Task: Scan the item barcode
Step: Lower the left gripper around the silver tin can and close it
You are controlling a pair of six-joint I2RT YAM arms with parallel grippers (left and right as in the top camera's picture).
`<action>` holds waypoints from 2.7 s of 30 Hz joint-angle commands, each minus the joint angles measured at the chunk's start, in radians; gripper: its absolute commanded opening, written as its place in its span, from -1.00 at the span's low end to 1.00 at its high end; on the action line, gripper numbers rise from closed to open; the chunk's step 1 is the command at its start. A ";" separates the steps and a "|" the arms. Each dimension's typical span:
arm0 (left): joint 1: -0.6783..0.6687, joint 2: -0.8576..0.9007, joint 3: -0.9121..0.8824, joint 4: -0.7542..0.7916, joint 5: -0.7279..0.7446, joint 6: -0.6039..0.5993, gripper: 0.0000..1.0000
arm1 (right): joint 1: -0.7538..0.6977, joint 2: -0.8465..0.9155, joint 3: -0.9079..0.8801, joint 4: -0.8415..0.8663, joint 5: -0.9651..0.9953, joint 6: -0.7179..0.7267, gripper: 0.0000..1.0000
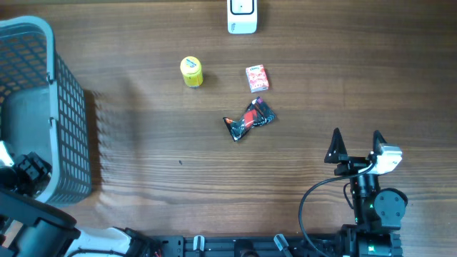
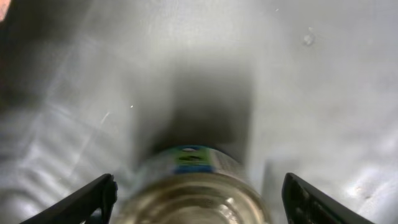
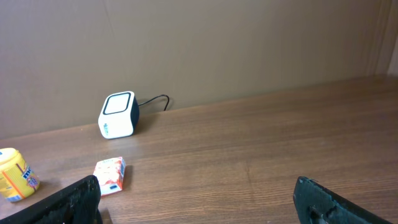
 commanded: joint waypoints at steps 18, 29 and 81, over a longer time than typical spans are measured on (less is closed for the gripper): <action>0.006 0.014 -0.005 -0.090 -0.055 -0.206 1.00 | 0.005 0.002 -0.001 0.003 0.000 0.007 1.00; 0.006 0.014 -0.005 -0.084 -0.218 -0.355 1.00 | 0.005 0.002 -0.001 0.003 0.000 0.007 1.00; 0.005 0.014 -0.005 -0.129 -0.105 -0.387 0.36 | 0.005 0.002 -0.001 0.003 0.000 0.006 1.00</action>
